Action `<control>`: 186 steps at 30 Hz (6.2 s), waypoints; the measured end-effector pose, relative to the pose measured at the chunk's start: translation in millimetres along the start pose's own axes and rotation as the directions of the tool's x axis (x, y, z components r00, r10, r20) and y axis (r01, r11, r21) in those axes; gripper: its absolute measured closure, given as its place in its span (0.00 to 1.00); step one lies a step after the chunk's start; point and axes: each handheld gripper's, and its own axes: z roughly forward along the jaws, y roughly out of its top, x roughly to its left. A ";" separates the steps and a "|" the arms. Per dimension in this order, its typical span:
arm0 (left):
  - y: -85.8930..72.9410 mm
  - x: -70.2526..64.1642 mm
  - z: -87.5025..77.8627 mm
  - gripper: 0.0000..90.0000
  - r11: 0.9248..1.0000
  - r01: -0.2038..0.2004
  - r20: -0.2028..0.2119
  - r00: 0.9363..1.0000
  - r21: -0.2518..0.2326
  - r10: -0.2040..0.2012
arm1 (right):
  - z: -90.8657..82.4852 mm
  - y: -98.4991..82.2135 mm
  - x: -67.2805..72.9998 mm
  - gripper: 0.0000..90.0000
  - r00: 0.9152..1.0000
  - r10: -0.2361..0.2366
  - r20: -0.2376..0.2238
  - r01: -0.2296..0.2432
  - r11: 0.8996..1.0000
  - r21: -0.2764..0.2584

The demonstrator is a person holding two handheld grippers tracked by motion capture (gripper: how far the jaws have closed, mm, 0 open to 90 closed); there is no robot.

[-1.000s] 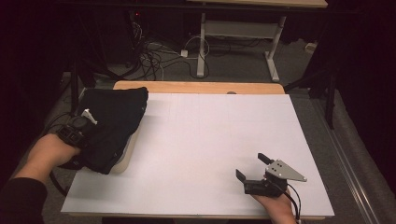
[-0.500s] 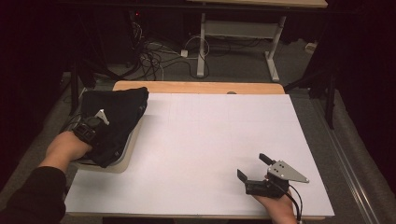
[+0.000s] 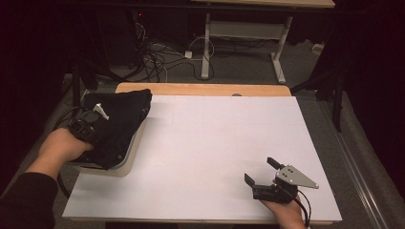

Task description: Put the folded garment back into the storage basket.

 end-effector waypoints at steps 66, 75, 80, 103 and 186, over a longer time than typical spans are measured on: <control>-8.1 47.7 30.5 0.97 0.904 0.263 -0.033 0.956 -0.338 -0.291 | -3.8 -5.0 -0.9 0.02 1.000 0.009 0.014 -0.009 1.000 0.006; 15.5 60.0 45.6 0.97 0.875 0.266 -0.030 0.953 -0.406 -0.303 | -3.4 -5.3 0.2 0.02 1.000 0.011 0.015 -0.011 1.000 0.006; 31.8 75.3 52.6 0.97 0.871 0.273 -0.086 0.938 -0.408 -0.334 | -0.8 -6.2 2.3 0.02 1.000 0.013 0.012 -0.013 1.000 0.015; 63.1 87.8 100.5 0.97 0.902 0.300 -0.065 0.940 -0.312 -0.335 | -1.0 -6.7 10.2 0.02 1.000 0.012 0.012 -0.013 1.000 0.025; 113.4 1.6 55.3 0.46 0.787 0.279 0.049 0.952 -0.550 -0.304 | -8.2 -7.5 11.0 0.03 1.000 -0.009 -0.002 0.009 1.000 0.017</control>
